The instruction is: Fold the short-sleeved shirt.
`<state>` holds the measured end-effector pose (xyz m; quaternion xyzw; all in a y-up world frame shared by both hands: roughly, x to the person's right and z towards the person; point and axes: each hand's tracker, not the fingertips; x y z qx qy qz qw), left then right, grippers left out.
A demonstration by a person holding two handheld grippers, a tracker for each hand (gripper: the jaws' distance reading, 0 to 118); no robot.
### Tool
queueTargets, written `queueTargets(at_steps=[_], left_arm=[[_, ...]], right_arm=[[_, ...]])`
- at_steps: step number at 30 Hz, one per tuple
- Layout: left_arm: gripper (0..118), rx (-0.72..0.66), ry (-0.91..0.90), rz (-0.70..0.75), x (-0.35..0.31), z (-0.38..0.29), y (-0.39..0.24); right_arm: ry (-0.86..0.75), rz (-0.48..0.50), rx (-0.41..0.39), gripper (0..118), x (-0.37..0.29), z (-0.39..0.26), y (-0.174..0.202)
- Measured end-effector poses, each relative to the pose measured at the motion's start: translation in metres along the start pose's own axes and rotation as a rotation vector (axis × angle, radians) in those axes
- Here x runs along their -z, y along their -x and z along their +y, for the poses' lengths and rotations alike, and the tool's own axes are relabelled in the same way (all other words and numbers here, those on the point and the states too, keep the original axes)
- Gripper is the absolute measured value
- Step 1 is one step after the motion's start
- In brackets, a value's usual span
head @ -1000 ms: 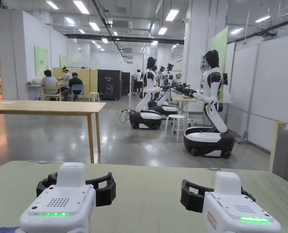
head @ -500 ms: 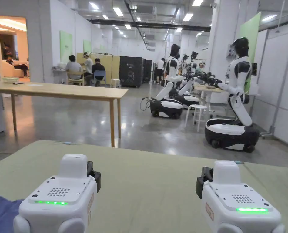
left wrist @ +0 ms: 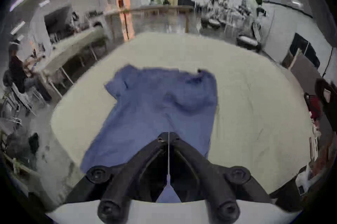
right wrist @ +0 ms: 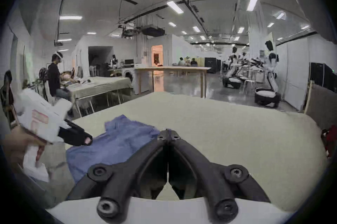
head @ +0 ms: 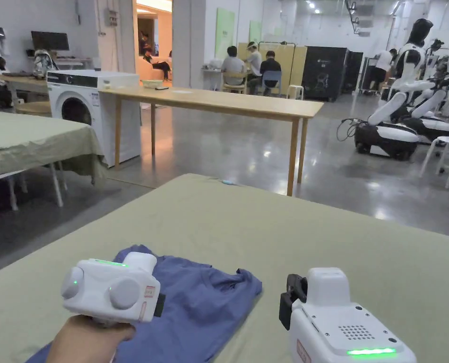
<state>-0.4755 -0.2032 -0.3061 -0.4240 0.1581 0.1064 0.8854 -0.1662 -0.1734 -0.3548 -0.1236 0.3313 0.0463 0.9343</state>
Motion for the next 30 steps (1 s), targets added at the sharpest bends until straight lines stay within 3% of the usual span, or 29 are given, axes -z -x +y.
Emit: queueTargets(at_steps=[2,3,4,5,6,7,14,15,16,17,18,19,20,25,30], left_arm=[[6,0.027,-0.009,-0.001,0.031,0.003,-0.005],[44,0.052,-0.018,0.003,0.044,0.006,-0.011],[92,0.079,0.003,0.009,0.062,0.012,-0.018],[118,0.117,0.034,0.007,0.080,0.016,-0.027],[116,0.133,-0.015,-0.038,0.091,0.019,-0.031],[116,0.165,-0.009,0.006,0.107,0.028,-0.038],[114,0.077,0.031,0.009,0.217,0.068,-0.064],[101,0.057,0.049,0.028,0.226,0.069,-0.062],[80,0.044,0.071,0.039,0.234,0.070,-0.059],[70,0.059,0.104,0.059,0.240,0.068,-0.054],[46,0.061,0.077,0.067,0.236,0.065,-0.051],[12,0.030,0.013,0.024,0.229,0.065,-0.046],[4,0.033,0.018,0.033,0.223,0.065,-0.044],[4,0.048,-0.036,-0.038,0.198,0.067,-0.055],[4,0.127,-0.167,-0.190,0.132,0.086,-0.140]], right_arm=[[0.026,0.002,-0.013,0,0.011,-0.008,0.000],[0.037,-0.003,-0.017,0,0.015,-0.011,0.000],[0.050,-0.006,-0.020,0,0.021,-0.014,-0.002],[0.062,-0.011,-0.020,0,0.026,-0.016,-0.005],[0.071,-0.015,-0.018,0,0.031,-0.018,-0.007],[0.079,-0.023,-0.016,0,0.033,-0.021,-0.009],[0.146,-0.057,-0.008,0,0.059,-0.036,-0.029],[0.154,-0.063,-0.009,0,0.060,-0.038,-0.030],[0.163,-0.068,-0.010,0,0.063,-0.040,-0.033],[0.170,-0.074,-0.009,0,0.065,-0.042,-0.036],[0.176,-0.077,-0.008,0,0.067,-0.044,-0.039],[0.179,-0.081,-0.005,0,0.067,-0.047,-0.042],[0.181,-0.087,0.001,0,0.067,-0.047,-0.046],[0.164,-0.138,0.079,1,0.048,-0.046,-0.072],[0.132,-0.240,0.152,0,-0.004,-0.046,-0.119]])
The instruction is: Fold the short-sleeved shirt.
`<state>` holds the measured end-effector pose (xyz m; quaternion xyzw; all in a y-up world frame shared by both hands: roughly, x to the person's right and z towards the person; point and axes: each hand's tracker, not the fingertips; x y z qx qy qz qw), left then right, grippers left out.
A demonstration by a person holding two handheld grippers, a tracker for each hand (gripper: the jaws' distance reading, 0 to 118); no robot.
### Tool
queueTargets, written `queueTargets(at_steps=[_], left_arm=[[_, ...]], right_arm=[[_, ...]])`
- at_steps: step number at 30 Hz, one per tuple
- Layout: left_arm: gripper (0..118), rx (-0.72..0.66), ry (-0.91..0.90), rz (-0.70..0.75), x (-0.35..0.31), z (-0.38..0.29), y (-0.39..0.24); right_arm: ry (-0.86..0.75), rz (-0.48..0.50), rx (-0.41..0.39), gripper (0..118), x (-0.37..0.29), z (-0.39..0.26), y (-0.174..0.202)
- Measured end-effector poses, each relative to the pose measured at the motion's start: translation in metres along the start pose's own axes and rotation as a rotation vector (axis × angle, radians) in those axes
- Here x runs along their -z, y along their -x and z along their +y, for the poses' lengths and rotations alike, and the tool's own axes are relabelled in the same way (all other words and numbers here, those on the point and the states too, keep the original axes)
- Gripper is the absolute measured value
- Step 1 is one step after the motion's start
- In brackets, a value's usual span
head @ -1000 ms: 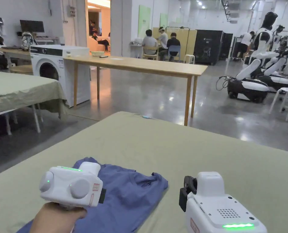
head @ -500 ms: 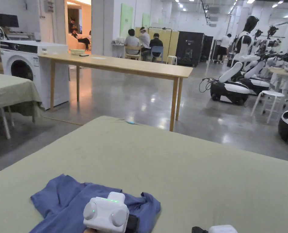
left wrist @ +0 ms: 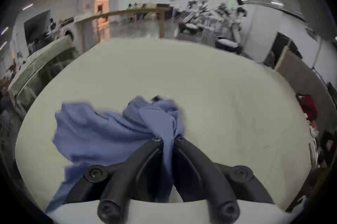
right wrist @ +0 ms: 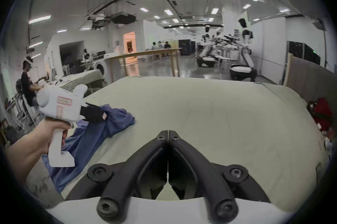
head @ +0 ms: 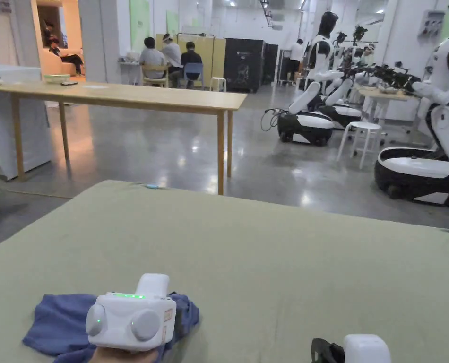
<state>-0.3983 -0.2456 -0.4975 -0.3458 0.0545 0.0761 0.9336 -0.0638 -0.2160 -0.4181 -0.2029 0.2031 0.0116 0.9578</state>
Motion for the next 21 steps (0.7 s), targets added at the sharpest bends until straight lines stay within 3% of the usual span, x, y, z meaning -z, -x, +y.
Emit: queueTargets(at_steps=[7,12,17,21], left_arm=[[4,0.142,-0.142,-0.327,-0.052,0.042,-0.207],[4,0.280,-0.100,-0.487,-0.053,0.027,-0.360],[4,0.395,0.103,-0.448,0.024,-0.049,-0.471],[4,0.461,0.185,-0.344,0.071,-0.103,-0.499]], right_arm=[[-0.057,-0.192,0.018,0,-0.083,0.001,-0.100],[-0.064,-0.298,0.058,0,-0.131,-0.007,-0.175],[-0.041,-0.383,0.072,0,-0.158,-0.030,-0.235],[-0.009,-0.411,0.077,0,-0.161,-0.047,-0.263]])
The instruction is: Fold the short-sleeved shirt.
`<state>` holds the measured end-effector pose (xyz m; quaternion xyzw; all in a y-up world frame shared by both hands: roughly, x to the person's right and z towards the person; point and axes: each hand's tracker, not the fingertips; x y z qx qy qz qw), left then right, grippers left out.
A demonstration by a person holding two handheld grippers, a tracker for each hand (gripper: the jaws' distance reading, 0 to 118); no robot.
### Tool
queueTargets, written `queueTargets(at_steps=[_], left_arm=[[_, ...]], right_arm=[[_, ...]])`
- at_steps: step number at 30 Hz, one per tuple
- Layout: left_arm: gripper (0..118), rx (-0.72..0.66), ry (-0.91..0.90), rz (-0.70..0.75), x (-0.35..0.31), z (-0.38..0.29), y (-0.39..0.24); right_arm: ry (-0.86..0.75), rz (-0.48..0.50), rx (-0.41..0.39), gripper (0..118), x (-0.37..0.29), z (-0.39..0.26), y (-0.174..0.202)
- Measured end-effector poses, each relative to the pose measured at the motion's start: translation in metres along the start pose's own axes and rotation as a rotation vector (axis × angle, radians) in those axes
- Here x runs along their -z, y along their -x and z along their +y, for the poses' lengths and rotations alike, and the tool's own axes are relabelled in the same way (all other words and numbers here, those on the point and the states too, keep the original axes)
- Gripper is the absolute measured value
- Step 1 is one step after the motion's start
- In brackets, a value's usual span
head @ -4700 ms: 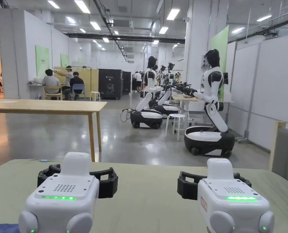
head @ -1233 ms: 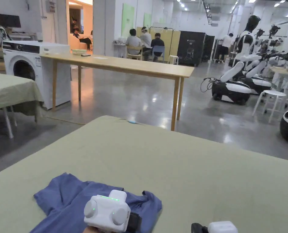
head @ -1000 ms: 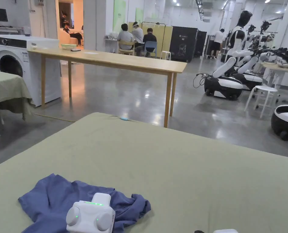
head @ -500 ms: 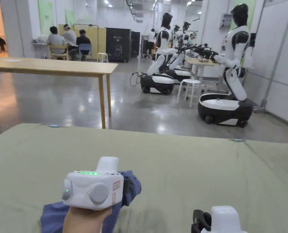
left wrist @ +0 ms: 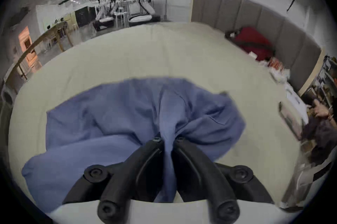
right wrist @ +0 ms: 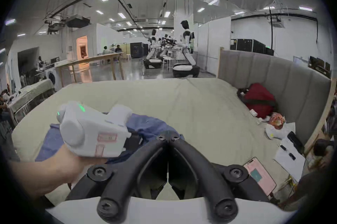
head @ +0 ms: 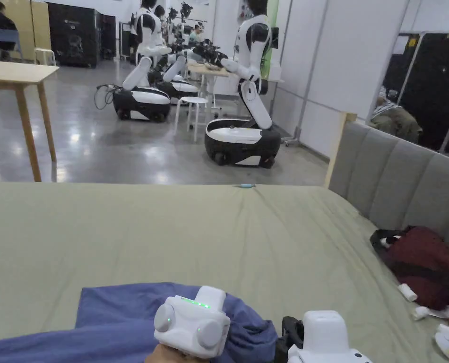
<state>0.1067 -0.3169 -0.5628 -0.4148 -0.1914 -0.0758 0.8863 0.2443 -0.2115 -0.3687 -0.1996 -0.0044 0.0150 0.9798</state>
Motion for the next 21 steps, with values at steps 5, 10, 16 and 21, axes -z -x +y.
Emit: queueTargets(at_steps=[5,10,16,21], left_arm=[[64,-0.011,-0.129,0.001,-0.027,-0.007,0.010],[116,0.019,-0.386,-0.012,-0.156,-0.028,0.047],[117,0.013,-0.465,0.184,-0.265,-0.115,0.108],[45,-0.130,-0.486,0.352,-0.302,-0.192,0.157]], right_arm=[[0.010,-0.003,0.009,0,0.006,-0.007,-0.010],[0.008,0.044,0.009,0,-0.002,-0.005,0.009],[-0.030,0.111,0.022,0,-0.015,-0.009,0.054],[-0.061,0.127,0.039,0,-0.019,-0.012,0.087]])
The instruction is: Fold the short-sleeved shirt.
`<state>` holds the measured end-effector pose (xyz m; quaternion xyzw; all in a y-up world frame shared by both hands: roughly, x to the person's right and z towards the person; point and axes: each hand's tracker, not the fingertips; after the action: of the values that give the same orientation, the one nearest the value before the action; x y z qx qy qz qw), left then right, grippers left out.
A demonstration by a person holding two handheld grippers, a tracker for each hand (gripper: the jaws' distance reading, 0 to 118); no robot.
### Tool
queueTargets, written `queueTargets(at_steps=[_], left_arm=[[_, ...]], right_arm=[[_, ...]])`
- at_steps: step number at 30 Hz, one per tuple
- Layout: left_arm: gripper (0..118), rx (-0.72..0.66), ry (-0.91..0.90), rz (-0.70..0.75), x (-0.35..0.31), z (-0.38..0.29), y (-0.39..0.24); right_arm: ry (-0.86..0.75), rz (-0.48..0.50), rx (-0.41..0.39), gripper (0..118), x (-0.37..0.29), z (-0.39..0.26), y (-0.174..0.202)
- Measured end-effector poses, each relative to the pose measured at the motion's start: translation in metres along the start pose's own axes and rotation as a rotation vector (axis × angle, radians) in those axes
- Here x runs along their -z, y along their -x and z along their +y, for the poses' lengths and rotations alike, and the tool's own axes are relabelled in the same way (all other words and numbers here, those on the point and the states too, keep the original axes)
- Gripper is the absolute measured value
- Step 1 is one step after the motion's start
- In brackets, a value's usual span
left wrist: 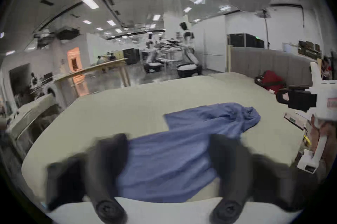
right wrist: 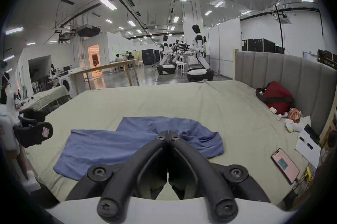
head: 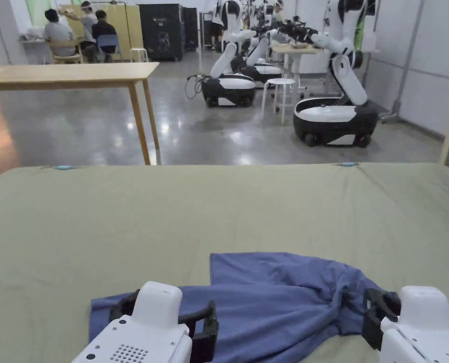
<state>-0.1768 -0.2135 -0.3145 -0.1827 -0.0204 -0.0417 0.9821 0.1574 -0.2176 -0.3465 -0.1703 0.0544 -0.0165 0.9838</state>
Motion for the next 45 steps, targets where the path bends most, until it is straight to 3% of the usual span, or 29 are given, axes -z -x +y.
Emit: queueTargets(at_steps=[1,3,5,11,16,17,19,20,21,23,25,28,29,30,31,32,33,35,38,43,44,45], left_arm=[[0,-0.013,0.020,-0.007,-0.005,-0.008,0.015],[0,-0.032,0.089,0.077,-0.003,-0.020,0.042],[0,-0.078,0.170,0.031,0.009,-0.023,0.079],[0,-0.126,0.339,0.068,0.083,-0.032,0.148],[2,-0.049,0.386,0.116,0.162,-0.031,0.170],[24,-0.022,0.402,0.143,0.174,-0.031,0.173],[103,0.002,0.448,0.177,0.201,-0.031,0.175],[118,-0.001,0.454,0.176,0.209,-0.035,0.176],[115,0.019,0.391,0.154,0.221,-0.032,0.176],[115,0.014,0.522,0.218,0.241,-0.039,0.178],[110,0.021,0.527,0.220,0.251,-0.047,0.182],[58,-0.041,0.560,0.171,0.257,-0.053,0.185],[18,-0.105,0.530,0.111,0.240,-0.050,0.177],[4,-0.125,0.498,0.097,0.236,-0.049,0.172],[4,-0.088,0.500,0.135,0.233,-0.047,0.165],[4,-0.029,0.483,0.177,0.229,-0.044,0.161],[4,-0.053,0.489,0.143,0.223,-0.038,0.159],[4,-0.089,0.470,0.118,0.211,-0.028,0.157],[4,-0.074,0.410,0.133,0.192,-0.008,0.155],[4,-0.067,0.374,0.121,0.173,0.014,0.153],[4,-0.061,0.374,0.119,0.172,0.015,0.152],[4,-0.053,0.377,0.118,0.175,0.017,0.151]], right_arm=[[0.002,0.006,0.007,0,0.000,-0.001,0.005],[0.015,0.017,0.011,1,0.002,-0.001,0.012],[0.038,0.020,-0.011,0,0.005,-0.003,0.018],[0.074,0.015,-0.036,0,0.016,-0.004,0.014],[0.102,-0.020,-0.030,1,0.028,-0.003,-0.005],[0.110,-0.027,-0.033,0,0.032,-0.002,-0.010],[0.130,-0.043,-0.036,1,0.038,-0.002,-0.021],[0.140,-0.053,-0.038,1,0.041,-0.002,-0.027],[0.149,-0.064,-0.037,0,0.045,-0.002,-0.034],[0.171,-0.084,-0.023,0,0.051,-0.003,-0.050],[0.184,-0.111,-0.015,0,0.057,-0.003,-0.067],[0.217,-0.178,-0.022,1,0.070,-0.006,-0.099],[0.235,-0.198,-0.013,1,0.076,-0.008,-0.111],[0.257,-0.205,0.006,1,0.083,-0.009,-0.125],[0.279,-0.210,0.017,1,0.090,-0.011,-0.135],[0.293,-0.210,0.017,12,0.098,-0.013,-0.145],[0.313,-0.207,0.007,38,0.108,-0.015,-0.152],[0.389,-0.172,-0.006,118,0.129,-0.020,-0.163],[0.434,-0.112,-0.006,117,0.157,-0.031,-0.169],[0.477,-0.125,-0.093,116,0.192,-0.045,-0.164],[0.498,-0.107,-0.105,108,0.197,-0.047,-0.162],[0.499,-0.090,-0.133,87,0.198,-0.047,-0.157]])
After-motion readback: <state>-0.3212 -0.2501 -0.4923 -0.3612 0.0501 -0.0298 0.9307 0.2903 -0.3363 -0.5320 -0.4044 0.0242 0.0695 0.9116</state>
